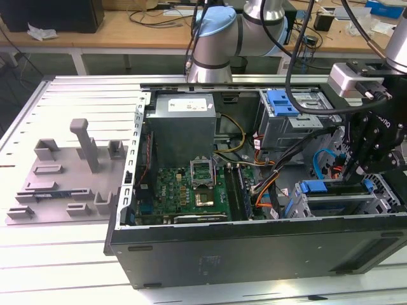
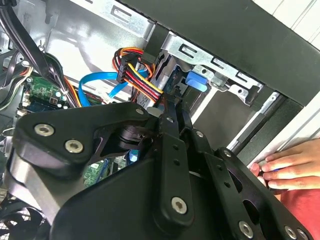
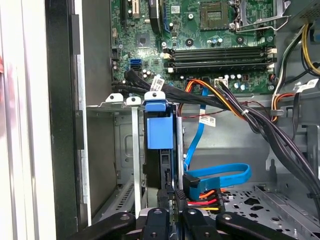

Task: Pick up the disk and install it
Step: 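Insert the first disk wire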

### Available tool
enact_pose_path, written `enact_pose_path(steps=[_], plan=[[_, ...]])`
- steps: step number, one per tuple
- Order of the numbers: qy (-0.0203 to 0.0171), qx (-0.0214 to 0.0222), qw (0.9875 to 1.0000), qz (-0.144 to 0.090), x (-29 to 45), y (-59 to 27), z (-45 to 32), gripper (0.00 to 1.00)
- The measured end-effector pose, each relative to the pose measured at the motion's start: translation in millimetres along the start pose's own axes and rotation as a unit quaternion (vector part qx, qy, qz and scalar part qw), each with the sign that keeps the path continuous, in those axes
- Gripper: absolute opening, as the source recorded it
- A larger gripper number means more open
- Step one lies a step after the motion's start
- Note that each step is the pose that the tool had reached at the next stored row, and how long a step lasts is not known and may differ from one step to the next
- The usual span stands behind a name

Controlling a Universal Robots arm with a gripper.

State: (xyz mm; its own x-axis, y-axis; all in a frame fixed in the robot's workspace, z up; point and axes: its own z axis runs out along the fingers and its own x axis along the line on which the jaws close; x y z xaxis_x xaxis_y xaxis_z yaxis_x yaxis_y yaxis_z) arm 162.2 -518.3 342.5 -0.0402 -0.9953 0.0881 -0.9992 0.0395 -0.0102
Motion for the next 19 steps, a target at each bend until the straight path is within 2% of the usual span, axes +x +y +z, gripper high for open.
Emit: enact_pose_path(steps=[9,16,17,18,19], plan=[[0.0000,-0.0001,1.0000,0.000,-0.4,-0.2,4.7,0.17],[-0.0001,-0.0001,1.0000,0.000,-0.5,-0.1,5.6,0.17],[-0.0003,-0.0001,1.0000,0.000,-0.5,-0.1,5.0,0.18],[-0.0002,-0.0001,1.0000,0.000,-0.2,-0.2,2.1,0.24],[-0.0001,-0.0001,1.0000,0.000,0.0,-0.2,0.0,0.24]])
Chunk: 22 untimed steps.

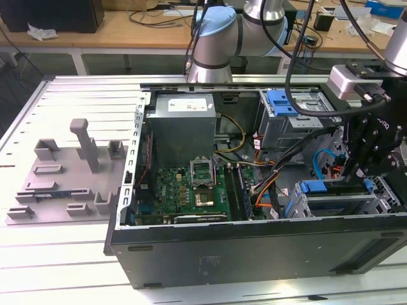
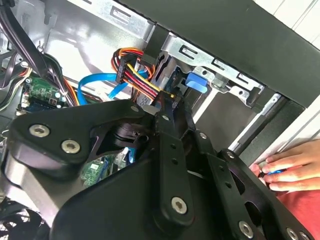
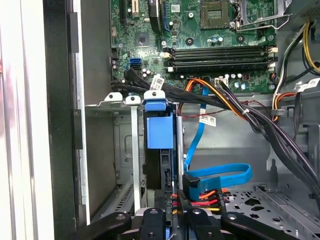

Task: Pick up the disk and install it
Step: 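Insert the first disk wire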

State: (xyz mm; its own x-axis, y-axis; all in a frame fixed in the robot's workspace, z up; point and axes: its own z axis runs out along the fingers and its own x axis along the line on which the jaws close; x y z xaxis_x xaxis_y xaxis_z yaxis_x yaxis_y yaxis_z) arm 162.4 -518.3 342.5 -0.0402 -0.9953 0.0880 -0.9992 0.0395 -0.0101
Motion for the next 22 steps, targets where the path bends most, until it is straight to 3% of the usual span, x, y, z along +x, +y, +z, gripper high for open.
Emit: enact_pose_path(steps=[4,8,15,16,19,20,22], plan=[[0.0000,0.0000,1.0000,0.000,0.7,-0.1,-8.4,0.24],[0.0000,0.0000,1.0000,0.000,2.0,-0.4,-22.6,0.24],[0.0011,0.0000,1.0000,0.000,1.1,-2.2,-32.6,0.24],[0.0119,-0.0001,0.9999,0.000,-1.0,-2.4,-32.9,0.24],[0.0329,0.0003,0.9995,0.000,-8.0,-2.3,-33.5,0.24],[0.0368,0.0005,0.9993,-0.001,-11.2,-2.3,-33.8,0.24],[0.0409,0.0007,0.9992,-0.001,-15.4,-2.1,-34.1,0.24]])
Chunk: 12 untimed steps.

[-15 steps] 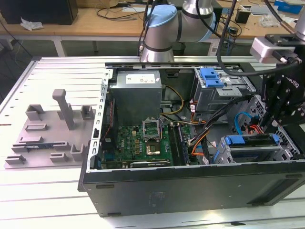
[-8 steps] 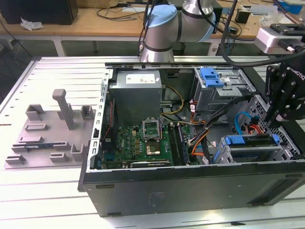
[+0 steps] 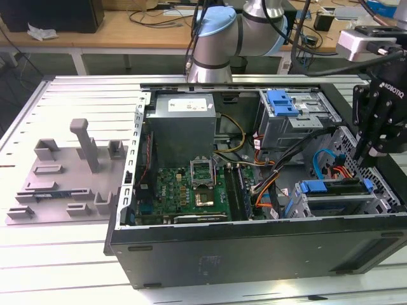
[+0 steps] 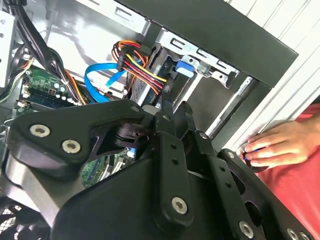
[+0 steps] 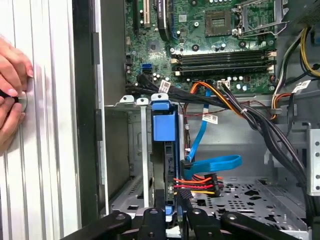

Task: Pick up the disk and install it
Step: 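Insert the first disk wire, then insert the second disk wire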

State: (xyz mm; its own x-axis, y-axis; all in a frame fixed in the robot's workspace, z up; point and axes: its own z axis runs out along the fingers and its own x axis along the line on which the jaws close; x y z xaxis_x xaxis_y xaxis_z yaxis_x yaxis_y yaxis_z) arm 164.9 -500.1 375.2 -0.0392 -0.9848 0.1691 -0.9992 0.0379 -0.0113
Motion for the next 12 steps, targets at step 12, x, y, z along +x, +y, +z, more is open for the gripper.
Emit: enact_pose_path(steps=[12], plan=[[0.0039,0.0003,1.0000,-0.001,-5.2,-0.2,-0.9,0.24]])
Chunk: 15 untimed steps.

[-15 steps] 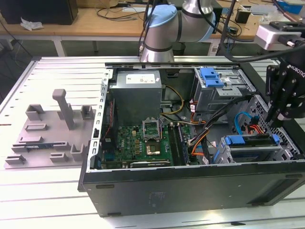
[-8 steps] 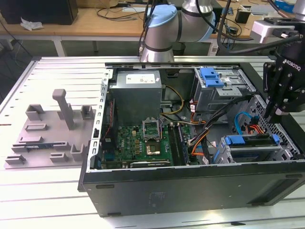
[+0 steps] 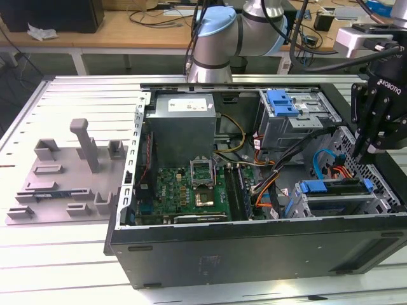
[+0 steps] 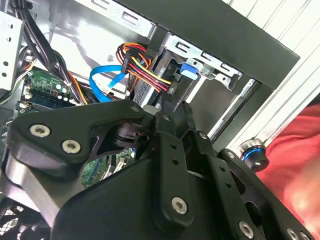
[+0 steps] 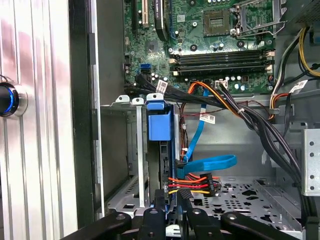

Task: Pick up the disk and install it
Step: 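Insert the second disk wire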

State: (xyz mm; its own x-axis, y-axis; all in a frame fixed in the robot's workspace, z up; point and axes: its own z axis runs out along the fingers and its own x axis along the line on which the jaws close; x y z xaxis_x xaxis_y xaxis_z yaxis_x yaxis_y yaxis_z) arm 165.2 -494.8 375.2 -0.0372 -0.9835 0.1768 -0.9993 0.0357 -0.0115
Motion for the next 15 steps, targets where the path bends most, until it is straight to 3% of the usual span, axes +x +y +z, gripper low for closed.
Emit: enact_pose_path(steps=[10,13,15], plan=[[0.0003,0.0001,1.0000,0.000,-1.2,0.0,0.1,0.24],[0.0008,-0.0010,1.0000,-0.001,-9.6,-1.5,-0.8,0.24],[0.0046,-0.0037,1.0000,-0.001,-15.5,-2.0,-1.3,0.24]])
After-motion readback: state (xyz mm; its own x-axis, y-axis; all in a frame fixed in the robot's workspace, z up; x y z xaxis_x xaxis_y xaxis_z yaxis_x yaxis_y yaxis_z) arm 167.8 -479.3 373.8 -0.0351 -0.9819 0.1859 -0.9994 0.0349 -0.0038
